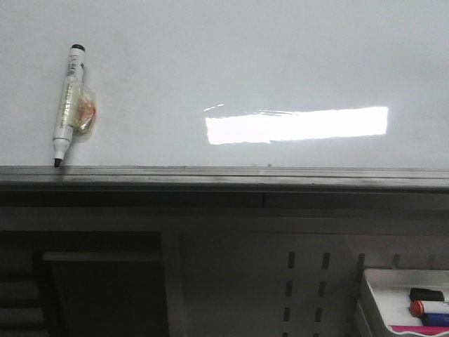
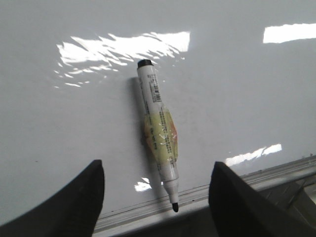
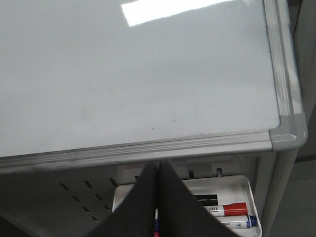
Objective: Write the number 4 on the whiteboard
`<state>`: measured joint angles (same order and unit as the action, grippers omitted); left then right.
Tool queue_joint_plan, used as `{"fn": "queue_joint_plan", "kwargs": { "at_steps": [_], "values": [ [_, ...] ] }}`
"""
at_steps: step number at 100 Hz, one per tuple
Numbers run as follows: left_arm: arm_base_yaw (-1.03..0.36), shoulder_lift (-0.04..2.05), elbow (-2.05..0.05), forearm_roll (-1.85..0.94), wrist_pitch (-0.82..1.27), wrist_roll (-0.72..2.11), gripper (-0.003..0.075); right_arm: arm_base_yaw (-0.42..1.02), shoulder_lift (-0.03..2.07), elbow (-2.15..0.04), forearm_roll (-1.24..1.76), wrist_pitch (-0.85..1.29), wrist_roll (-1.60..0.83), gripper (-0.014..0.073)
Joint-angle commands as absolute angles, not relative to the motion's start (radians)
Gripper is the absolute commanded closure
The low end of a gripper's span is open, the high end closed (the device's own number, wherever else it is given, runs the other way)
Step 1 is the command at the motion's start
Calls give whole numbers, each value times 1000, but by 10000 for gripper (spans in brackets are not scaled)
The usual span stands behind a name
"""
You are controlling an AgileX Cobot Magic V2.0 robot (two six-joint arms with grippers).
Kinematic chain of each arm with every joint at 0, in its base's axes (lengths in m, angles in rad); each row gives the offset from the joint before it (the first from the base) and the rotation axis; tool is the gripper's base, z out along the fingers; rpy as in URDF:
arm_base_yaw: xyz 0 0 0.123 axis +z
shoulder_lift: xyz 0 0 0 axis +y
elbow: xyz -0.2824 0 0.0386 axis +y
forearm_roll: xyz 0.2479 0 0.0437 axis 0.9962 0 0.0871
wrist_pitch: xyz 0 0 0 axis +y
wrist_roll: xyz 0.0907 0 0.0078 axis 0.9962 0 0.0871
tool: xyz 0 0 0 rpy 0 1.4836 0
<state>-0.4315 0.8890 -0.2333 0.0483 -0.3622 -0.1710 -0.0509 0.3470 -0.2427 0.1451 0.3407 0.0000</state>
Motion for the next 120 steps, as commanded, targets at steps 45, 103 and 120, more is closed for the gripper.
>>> {"fn": "queue_joint_plan", "kwargs": {
  "at_steps": [45, 103, 120],
  "values": [
    [-505, 1315, -424, -55, -589, -199, 290, -54, 363, -280, 147, 260, 0, 648],
    [-505, 1347, -424, -15, -556, -198, 741, -31, 363, -307, 147, 310, -24, 648],
    [-505, 1284, -424, 268, -562, -199, 741, 96, 388, -384, 150, 354, -119, 648]
  ]
}}
